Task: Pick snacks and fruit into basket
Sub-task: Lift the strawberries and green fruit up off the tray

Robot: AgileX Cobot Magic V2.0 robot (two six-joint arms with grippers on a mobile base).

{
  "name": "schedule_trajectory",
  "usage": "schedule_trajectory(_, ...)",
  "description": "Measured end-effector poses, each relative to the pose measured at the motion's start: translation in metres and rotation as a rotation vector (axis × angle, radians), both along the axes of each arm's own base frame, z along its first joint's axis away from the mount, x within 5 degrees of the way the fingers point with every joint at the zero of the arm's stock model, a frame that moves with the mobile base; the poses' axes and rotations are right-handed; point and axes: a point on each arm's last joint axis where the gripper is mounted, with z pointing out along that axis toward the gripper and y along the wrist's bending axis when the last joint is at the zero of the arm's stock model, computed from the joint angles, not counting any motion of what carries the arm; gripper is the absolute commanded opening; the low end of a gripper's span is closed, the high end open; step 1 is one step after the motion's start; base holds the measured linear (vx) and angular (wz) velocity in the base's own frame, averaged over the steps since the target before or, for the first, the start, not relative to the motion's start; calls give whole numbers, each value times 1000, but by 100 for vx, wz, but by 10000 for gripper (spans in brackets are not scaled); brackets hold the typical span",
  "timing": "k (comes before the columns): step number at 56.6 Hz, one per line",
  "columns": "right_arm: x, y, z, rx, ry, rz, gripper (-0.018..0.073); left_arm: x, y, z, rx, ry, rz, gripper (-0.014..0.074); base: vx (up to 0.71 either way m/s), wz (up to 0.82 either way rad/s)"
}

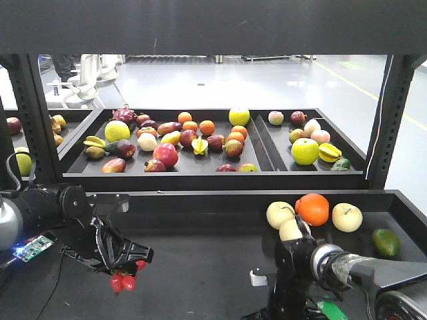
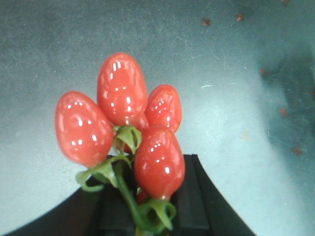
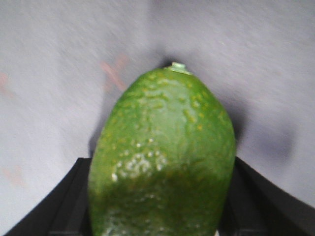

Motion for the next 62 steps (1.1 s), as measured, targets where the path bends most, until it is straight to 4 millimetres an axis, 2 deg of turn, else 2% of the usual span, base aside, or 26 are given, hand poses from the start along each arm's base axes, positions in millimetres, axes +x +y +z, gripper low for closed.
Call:
schedule_trajectory(3,3,0,5,-2,-5,8,-16,0,0,0,0,1,0,-3,0,0)
schedule_trajectory(17,17,3,39,-2,-67,75,-12,-1,0,4,1,-5,-2,-3,0,0)
schedule_trajectory(22,19,4,55,8,-112,80,-12,-4,2,18,1,-47,-3,-3,0,0)
schedule_trajectory(27,21,5,75,26,-182,89,-12,-7,4,42,7,-133,-4,-3,0,0)
schedule_trajectory(35,21,5,137,73,-367,106,-12,-19,11,89,10,-288,0,-3,0,0)
schedule_trajectory(42,8,0,216,105,-583,128,-11,-38,28,132,4,-405,37,-3,0,0)
schedule_trajectory(46,-4,-4,254,116,-689,136,-11,-50,39,150,0,-462,67,-3,0,0)
schedule_trajectory(49,-19,-9,291,128,-791,145,-10,-63,49,164,-1,-516,92,-3,0,0)
schedule_trajectory(53,-41,-16,330,140,-913,160,-10,-86,60,180,-2,-582,119,-3,0,0)
schedule_trajectory(57,-65,-23,352,142,-997,180,-10,-109,67,190,4,-635,128,-3,0,0)
schedule_trajectory(62,-98,-33,367,136,-1082,197,-10,-140,72,199,25,-712,127,-3,0,0)
